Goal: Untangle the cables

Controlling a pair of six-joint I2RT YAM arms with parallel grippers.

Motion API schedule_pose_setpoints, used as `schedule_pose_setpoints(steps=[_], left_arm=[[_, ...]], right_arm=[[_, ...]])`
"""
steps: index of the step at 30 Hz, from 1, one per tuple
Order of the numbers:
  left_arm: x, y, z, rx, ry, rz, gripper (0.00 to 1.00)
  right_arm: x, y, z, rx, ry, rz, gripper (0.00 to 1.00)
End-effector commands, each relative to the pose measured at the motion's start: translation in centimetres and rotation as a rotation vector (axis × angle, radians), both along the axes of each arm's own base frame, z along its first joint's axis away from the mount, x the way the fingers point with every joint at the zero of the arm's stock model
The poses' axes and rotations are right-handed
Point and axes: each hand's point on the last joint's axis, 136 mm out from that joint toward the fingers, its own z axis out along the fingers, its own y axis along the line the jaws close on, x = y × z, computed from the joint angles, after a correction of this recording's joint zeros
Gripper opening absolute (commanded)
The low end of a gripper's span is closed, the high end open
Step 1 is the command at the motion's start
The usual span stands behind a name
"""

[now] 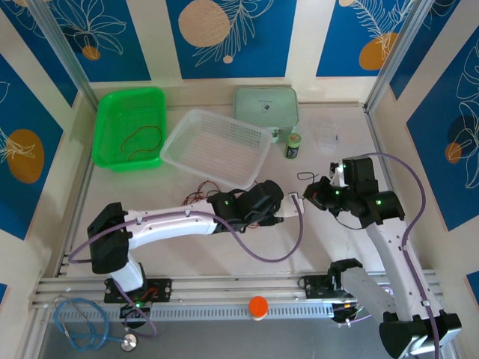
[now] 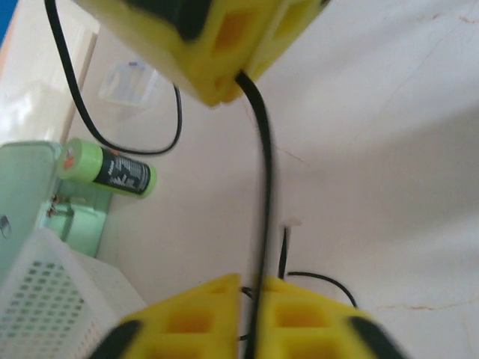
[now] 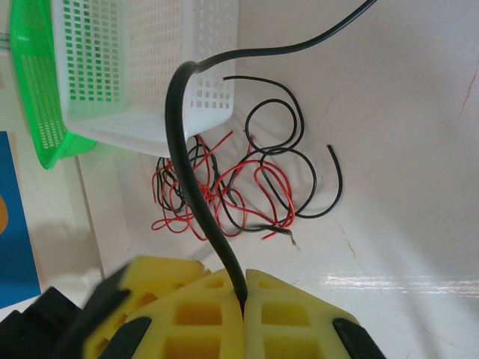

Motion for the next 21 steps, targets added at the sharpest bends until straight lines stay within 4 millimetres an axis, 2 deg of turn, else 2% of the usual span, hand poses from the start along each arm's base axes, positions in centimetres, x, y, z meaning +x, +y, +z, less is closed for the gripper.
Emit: schedule_pose_setpoints(steps=[1, 5, 10, 13, 17, 19, 20, 21], left_arm=[[-0.1, 0.4, 1.6, -0.050, -0.025, 0.024, 0.00], [-0.3, 1.3, 2.6, -0.078, -0.023, 0.040, 0.00], [-1.5, 2.8, 4.4, -0.096, 0.015, 0.022, 0.00], [-2.0, 3.5, 5.0, -0.087, 0.030, 0.017, 0.00], [-2.2, 4.3, 5.5, -0.069, 0.031, 0.017, 0.00], [-2.3, 4.6, 5.9, -0.068, 0.029, 0.019, 0.00], [-2.3, 4.7, 6.0, -0.065, 0.029, 0.016, 0.00], [-2.4, 4.7, 6.1, -0.062, 0.029, 0.014, 0.00]], right_arm=[[-0.4, 0.5, 0.6, 0.034, -0.013, 0.028, 0.00], [-0.1, 0.6, 0.6, 0.062, -0.016, 0.016, 0.02], [1.1, 1.8, 1.1, 0.187, -0.034, 0.013, 0.56], [2.0, 3.0, 1.7, 0.284, -0.050, 0.029, 0.76], [2.6, 4.1, 2.7, 0.394, -0.048, 0.047, 0.92], [2.7, 4.8, 2.9, 0.458, -0.013, 0.062, 0.94], [2.8, 5.1, 2.9, 0.489, 0.004, 0.064, 0.99], [2.8, 5.3, 2.9, 0.524, 0.025, 0.062, 1.00]])
